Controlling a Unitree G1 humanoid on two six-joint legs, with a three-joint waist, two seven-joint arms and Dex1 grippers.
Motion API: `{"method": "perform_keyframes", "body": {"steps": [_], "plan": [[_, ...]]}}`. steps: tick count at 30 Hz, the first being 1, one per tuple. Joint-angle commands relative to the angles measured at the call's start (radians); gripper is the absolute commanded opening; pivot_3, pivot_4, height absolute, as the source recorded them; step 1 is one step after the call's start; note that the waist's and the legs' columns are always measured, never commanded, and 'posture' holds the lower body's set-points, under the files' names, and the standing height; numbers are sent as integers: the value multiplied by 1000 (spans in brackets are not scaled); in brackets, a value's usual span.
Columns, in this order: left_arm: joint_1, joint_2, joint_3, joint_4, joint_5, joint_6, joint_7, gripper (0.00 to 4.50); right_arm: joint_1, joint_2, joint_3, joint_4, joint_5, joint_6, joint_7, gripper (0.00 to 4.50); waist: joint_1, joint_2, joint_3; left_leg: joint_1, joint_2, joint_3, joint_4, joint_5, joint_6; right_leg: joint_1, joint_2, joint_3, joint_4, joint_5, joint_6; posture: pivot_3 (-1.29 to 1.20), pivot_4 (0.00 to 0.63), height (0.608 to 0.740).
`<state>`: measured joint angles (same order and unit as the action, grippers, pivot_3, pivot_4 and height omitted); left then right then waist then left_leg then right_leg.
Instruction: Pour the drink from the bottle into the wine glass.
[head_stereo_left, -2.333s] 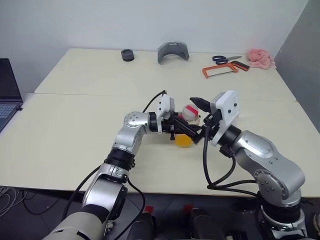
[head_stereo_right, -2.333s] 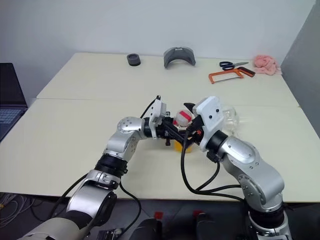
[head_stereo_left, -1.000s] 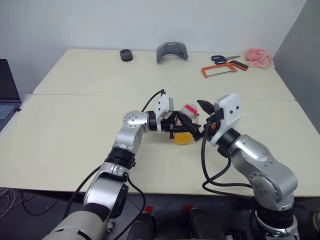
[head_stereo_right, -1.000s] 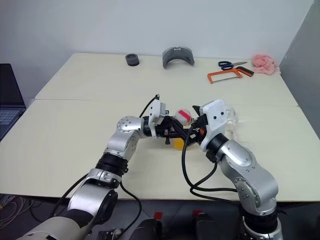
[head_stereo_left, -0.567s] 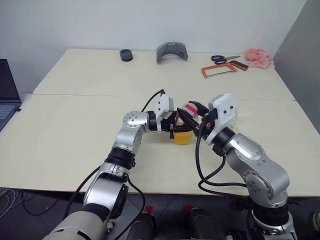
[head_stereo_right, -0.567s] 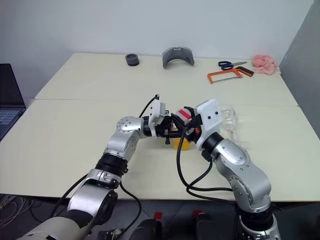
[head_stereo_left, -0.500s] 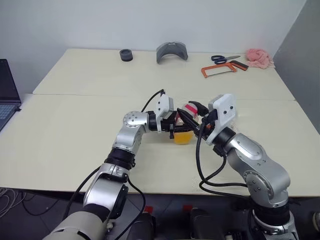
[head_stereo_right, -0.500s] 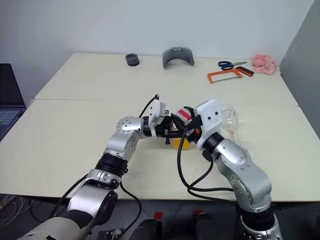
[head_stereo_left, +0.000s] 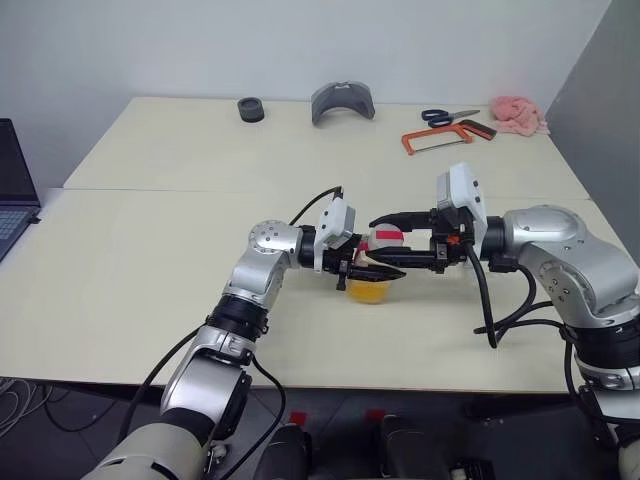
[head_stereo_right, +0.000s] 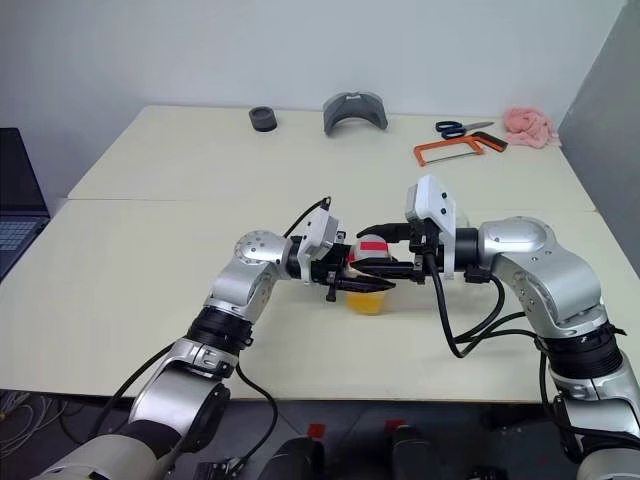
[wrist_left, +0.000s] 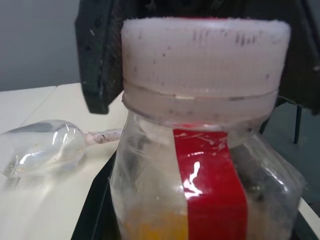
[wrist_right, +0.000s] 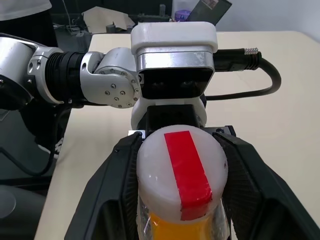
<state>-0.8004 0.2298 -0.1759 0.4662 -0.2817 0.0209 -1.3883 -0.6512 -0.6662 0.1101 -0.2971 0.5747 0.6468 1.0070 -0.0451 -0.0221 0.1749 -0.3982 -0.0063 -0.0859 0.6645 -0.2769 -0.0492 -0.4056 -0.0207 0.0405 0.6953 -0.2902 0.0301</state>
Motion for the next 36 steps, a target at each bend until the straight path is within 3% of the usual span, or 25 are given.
{"method": "perform_keyframes", "body": {"steps": [1, 2, 7, 11, 36], "plan": [[4, -7, 48, -17, -18, -5, 73, 1690, 75, 47, -141, -153, 57, 33, -170, 3692, 4, 0, 0, 0, 1, -1, 0, 0, 0, 0, 0, 0, 0, 0, 0, 0, 150, 740], [6, -13, 53, -12, -12, -14, 98, 1690, 110, 66, -164, -210, 55, 47, -233, 3975, 8, 0, 0, 0, 1, -3, 0, 0, 0, 0, -1, 0, 1, 0, 0, 0, 150, 740], [10, -33, 64, 3, -3, -39, 158, 1690, 252, 200, -173, -437, 42, 142, -537, 4019, 13, 0, 0, -1, 1, -6, 0, 0, 0, 0, -2, 0, 1, 0, 0, 0, 150, 740], [7, -50, 56, 12, 1, -48, 168, 1689, 300, 307, -51, -491, -151, 123, -766, 4019, 11, 0, 0, 0, 0, -5, 0, 0, -1, 0, -1, 0, 1, 0, 0, 0, 150, 740], [-29, -59, 47, 91, 19, -114, 140, 1689, 280, 432, 13, -396, -288, 85, -835, 4019, 11, 0, 0, 0, -1, -4, 0, 0, 0, 0, 0, 1, 1, 0, 0, 0, 150, 740]]}}
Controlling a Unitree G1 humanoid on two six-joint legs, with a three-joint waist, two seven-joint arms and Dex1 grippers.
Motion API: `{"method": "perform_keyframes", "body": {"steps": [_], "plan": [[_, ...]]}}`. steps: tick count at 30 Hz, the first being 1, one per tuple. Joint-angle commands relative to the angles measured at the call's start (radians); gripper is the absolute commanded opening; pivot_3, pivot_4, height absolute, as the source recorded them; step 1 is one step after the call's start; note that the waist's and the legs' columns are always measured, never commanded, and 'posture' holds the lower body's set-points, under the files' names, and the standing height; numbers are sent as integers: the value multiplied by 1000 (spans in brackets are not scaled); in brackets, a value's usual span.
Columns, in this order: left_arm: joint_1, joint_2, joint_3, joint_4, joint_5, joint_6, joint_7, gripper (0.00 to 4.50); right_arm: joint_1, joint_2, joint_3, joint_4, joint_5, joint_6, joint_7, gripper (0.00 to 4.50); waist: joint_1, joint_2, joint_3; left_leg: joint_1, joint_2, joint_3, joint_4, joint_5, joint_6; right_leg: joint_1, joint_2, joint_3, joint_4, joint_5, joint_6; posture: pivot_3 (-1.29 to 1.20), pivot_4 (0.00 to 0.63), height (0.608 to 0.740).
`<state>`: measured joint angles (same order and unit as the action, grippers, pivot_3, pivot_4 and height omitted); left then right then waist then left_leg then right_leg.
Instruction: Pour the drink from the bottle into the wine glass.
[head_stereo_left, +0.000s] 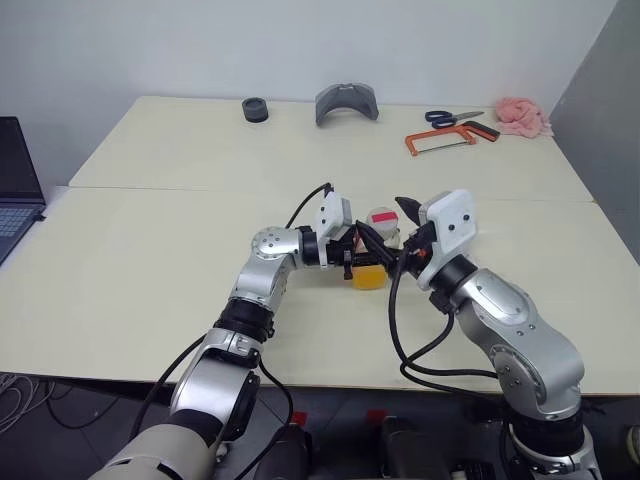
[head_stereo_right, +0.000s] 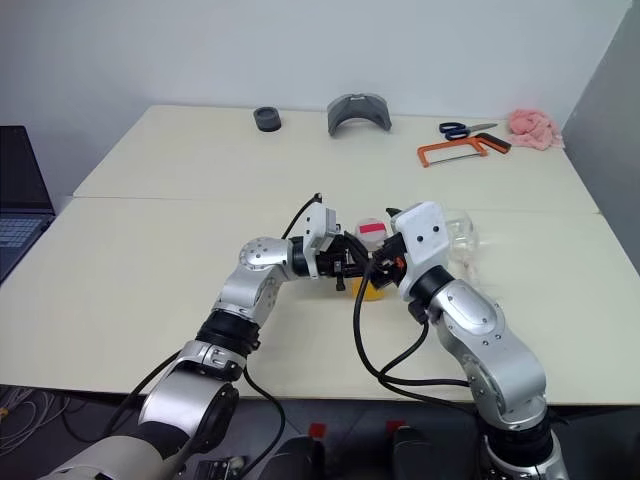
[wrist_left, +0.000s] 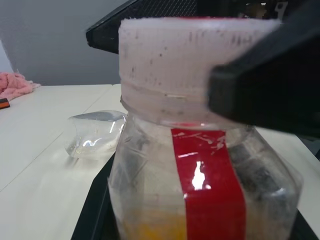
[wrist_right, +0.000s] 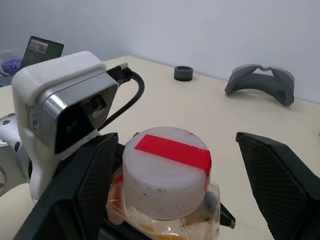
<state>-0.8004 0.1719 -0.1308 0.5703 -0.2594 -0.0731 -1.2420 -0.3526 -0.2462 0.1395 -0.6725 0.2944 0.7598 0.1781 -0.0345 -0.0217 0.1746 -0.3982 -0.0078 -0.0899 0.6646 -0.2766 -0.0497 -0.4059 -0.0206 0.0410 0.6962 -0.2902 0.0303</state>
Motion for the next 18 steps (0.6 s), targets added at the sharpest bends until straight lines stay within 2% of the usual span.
{"method": "perform_keyframes", "body": {"steps": [1, 2, 5, 10, 14, 18], "plan": [[-28, -1, 2, -14, -3, -20, -7, 1689, -18, 13, -16, -20, -10, -30, -6, 4019, 0, 0, 0, 0, 0, 0, 0, 0, 0, 0, 0, 0, 0, 0, 0, 0, 150, 740], [-28, -1, 2, -15, -2, -20, -7, 1689, -18, 14, -16, -19, -12, -32, -6, 4019, 0, 0, 0, 0, 0, 0, 0, 0, 0, 0, 0, 0, 0, 0, 0, 0, 150, 740], [-26, 0, 3, -17, -1, -18, -10, 1689, -16, 8, -6, -19, -20, -37, 3, 3463, 0, 0, 0, 0, 0, 0, 0, 0, 0, 0, 0, 0, 0, 0, 0, 0, 150, 740], [-25, 4, -3, -16, 7, -25, -18, 1689, -12, 5, 0, -14, -20, -50, 24, 1895, 0, 0, 0, 0, 0, 0, 0, 0, 0, 0, 0, 0, 0, 0, 0, 0, 150, 740], [-29, 9, -8, -16, 3, -17, -41, 1689, -22, -42, 11, 7, 26, -101, 147, 1897, 0, 0, 0, 0, 0, 0, 0, 0, 0, 0, 0, 0, 0, 0, 0, 0, 150, 740], [-36, 40, -19, -27, -14, 24, -121, 1688, -123, -209, -2, 115, 109, -218, 480, 1897, -3, 0, 0, 0, -1, 4, 0, 0, 0, 0, 1, 0, -1, 0, 0, 0, 150, 740]]}}
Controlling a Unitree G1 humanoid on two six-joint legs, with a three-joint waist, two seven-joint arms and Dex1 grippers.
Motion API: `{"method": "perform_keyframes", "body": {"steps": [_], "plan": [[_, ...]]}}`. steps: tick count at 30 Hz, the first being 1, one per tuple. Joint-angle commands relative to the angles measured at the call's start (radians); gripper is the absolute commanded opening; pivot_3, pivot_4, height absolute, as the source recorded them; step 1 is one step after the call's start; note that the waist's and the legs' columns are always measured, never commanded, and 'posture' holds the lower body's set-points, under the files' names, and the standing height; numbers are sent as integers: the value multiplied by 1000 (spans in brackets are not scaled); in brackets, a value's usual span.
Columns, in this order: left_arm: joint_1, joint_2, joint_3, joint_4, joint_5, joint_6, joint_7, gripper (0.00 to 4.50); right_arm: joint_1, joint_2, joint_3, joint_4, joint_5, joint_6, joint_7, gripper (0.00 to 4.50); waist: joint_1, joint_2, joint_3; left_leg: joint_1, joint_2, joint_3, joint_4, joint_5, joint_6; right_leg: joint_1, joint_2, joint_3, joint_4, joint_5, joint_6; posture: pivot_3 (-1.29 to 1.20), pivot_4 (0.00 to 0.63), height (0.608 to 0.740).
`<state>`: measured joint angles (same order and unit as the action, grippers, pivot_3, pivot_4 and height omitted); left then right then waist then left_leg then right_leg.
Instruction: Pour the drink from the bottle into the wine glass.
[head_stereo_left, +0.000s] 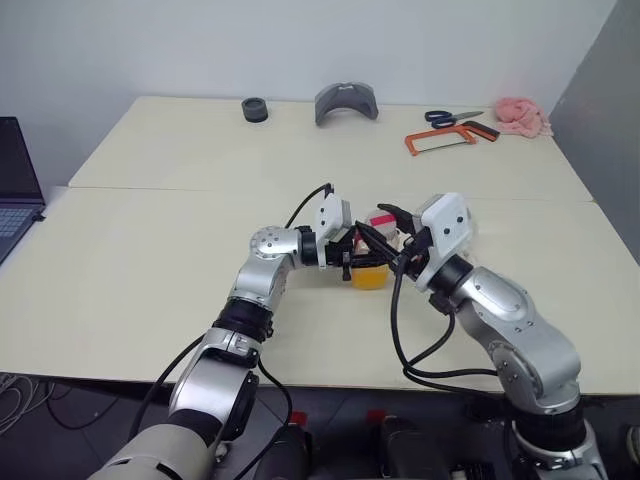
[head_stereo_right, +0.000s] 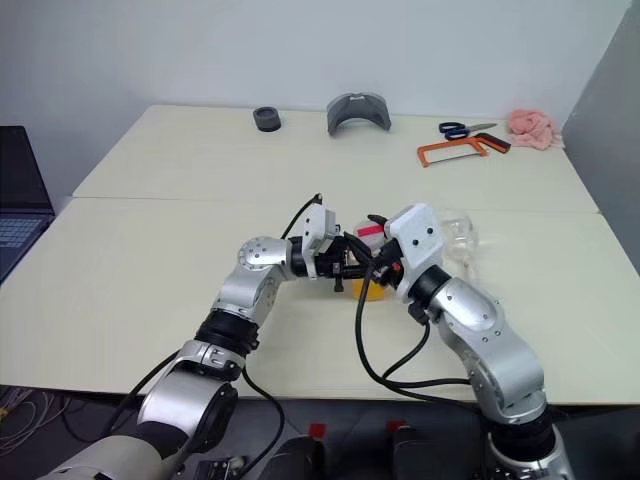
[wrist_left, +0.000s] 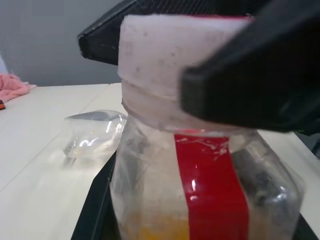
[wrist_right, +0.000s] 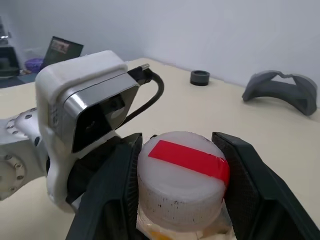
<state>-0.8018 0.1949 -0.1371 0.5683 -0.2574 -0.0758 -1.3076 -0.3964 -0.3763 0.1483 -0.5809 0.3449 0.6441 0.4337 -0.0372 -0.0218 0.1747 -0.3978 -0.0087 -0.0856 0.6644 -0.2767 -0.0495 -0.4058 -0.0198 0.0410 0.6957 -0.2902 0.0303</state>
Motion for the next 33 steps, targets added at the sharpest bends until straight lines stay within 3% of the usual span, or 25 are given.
{"method": "perform_keyframes", "body": {"steps": [1, 4, 8, 10, 16, 19, 23, 27, 33], "plan": [[-40, 29, -16, -24, -19, 37, -82, 1687, -136, -135, -16, 82, 90, -116, 342, 1897, -1, 0, 0, 0, 0, 0, 0, 0, 0, 0, 1, 0, 0, 0, 0, 0, 150, 740], [-57, 52, -17, -19, -25, 55, -129, 1684, -293, -253, -28, 234, 204, -66, 611, 1897, -5, 0, 1, 0, 0, 2, 0, 0, 0, 0, 1, -1, 0, 0, 0, 0, 150, 740], [-62, 52, -11, -22, -27, 61, -127, 1661, -339, -277, -19, 274, 238, -30, 670, 1897, -4, 0, 1, 0, 1, 1, 0, 0, 0, 0, 1, -1, -1, 0, 0, 0, 150, 740], [-59, 51, -9, -28, -28, 64, -120, 1661, -330, -272, -30, 270, 238, -18, 651, 1897, -4, 0, 1, -1, 2, 1, -1, 0, 0, 0, 1, -1, -1, 0, 0, 0, 150, 740], [-31, 43, -4, -59, -35, 68, -79, 1659, -216, -182, -163, 114, 287, 38, 403, 3951, -3, 0, 1, -1, 3, -2, 0, 0, 0, -1, -2, 0, 0, 0, 0, 0, 150, 740], [-17, 42, -2, -73, -38, 70, -63, 1659, -146, -138, -181, -3, 298, 63, 285, 3957, 0, 0, 1, -1, 3, -5, 0, 0, 0, -1, -2, 0, 0, 0, 0, 0, 150, 740], [-6, 42, -3, -80, -40, 70, -56, 1655, -80, -86, -113, -82, 204, 36, 151, 3957, 0, 0, 1, -1, 2, -6, 0, 0, 0, -1, -2, -1, 0, 0, 0, 0, 150, 740], [-4, 42, -5, -82, -42, 70, -58, 1653, -60, -81, -41, -61, 90, -24, 110, 3957, -1, 0, 1, -1, 1, -5, 0, 0, 0, -1, -2, 0, 0, 0, 0, 0, 150, 740], [-9, 33, -6, -81, -48, 71, -65, 1653, -57, -85, -47, -10, 6, -48, 58, 3957, 0, 0, 1, -1, 1, -5, 0, 0, 0, -1, -1, 0, 0, 0, 0, 0, 150, 740]]}}
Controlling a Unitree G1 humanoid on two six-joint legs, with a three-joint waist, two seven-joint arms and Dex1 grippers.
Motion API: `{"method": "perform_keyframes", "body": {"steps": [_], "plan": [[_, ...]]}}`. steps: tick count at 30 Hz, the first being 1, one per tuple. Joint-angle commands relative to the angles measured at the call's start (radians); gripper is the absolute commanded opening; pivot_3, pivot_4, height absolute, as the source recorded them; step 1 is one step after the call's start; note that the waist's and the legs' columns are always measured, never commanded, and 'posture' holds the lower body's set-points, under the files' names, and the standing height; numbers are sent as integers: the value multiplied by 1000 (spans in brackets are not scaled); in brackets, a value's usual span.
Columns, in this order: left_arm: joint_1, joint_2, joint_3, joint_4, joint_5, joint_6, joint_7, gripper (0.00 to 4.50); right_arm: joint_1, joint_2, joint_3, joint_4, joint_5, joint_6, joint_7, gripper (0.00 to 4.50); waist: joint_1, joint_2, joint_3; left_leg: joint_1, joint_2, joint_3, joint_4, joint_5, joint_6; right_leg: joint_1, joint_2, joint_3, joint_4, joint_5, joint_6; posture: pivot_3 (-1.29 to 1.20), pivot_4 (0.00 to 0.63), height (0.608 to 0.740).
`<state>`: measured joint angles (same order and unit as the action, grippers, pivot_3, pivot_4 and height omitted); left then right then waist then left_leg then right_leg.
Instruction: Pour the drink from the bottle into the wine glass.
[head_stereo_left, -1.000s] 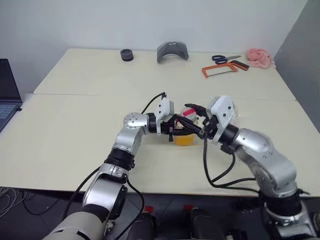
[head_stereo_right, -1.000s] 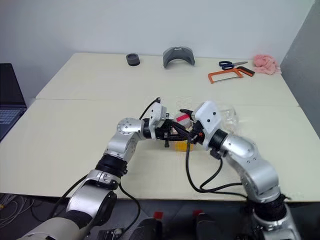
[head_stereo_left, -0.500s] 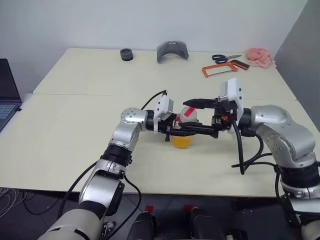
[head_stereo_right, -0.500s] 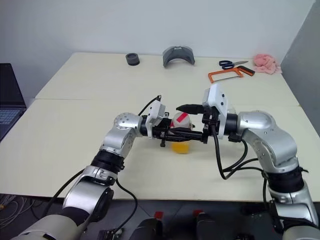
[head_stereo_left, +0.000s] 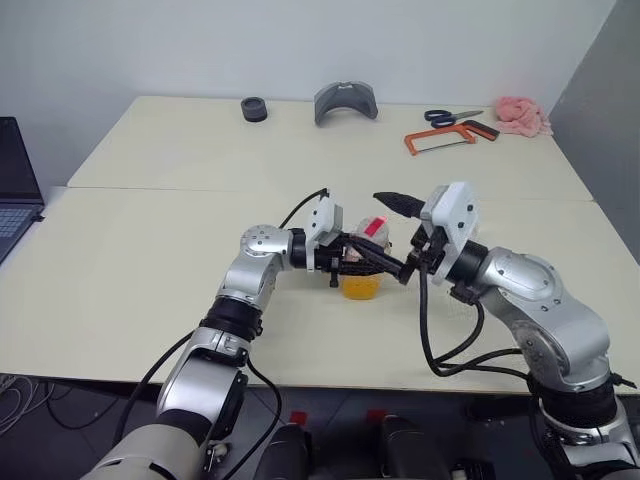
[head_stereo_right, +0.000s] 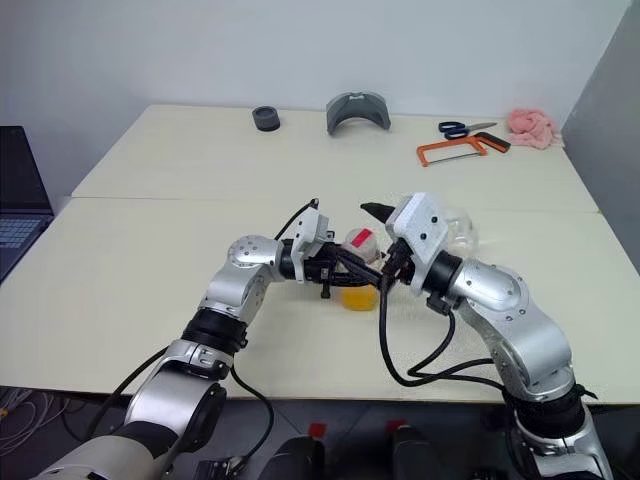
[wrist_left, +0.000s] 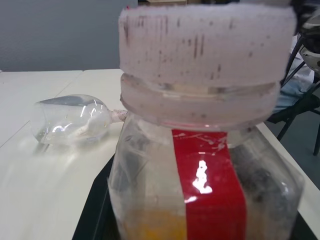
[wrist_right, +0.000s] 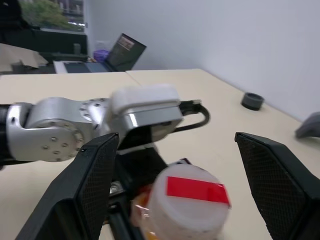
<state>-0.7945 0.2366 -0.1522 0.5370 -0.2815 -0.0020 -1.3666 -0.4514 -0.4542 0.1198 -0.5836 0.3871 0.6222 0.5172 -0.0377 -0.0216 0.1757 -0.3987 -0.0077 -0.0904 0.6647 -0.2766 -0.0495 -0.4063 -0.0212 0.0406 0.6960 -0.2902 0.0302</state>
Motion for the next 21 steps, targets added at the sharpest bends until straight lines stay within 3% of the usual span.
{"method": "perform_keyframes", "body": {"steps": [1, 21], "plan": [[-17, -10, 10, -49, -24, -4, -6, 1653, 1, -11, -27, -6, -41, -25, -28, 3957, 0, 0, 0, 0, 0, 0, 0, 0, 0, 0, 0, 0, 0, 0, 0, 0, 150, 740], [-36, -6, 17, -20, -17, -24, -8, 1635, 72, -96, -145, -81, 51, 55, -16, 3957, 0, 0, 0, 0, 0, 1, 0, 0, 0, 0, 0, 0, 0, 0, 0, 0, 150, 740]]}}
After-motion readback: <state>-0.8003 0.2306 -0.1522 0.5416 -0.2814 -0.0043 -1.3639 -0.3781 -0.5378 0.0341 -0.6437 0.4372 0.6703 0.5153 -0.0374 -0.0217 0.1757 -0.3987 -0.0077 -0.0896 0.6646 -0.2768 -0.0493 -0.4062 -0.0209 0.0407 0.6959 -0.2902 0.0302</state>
